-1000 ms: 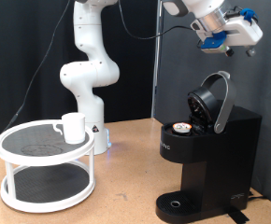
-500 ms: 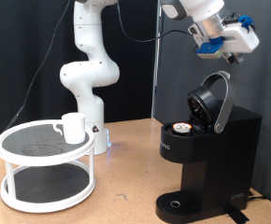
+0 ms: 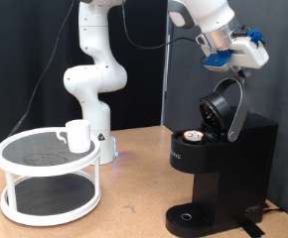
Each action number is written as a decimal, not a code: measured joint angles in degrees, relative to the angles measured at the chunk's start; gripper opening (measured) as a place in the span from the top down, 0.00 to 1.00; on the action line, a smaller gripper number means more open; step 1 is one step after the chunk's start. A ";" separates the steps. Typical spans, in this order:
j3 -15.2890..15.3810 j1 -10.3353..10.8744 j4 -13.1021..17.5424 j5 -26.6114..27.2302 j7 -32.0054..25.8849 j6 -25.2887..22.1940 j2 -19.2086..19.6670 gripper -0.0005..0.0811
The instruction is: Make a cup of coffee with the keurig machine
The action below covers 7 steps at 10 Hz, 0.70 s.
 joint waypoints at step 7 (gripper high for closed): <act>-3.96 -2.23 0.01 1.03 -5.16 -6.83 -1.37 0.99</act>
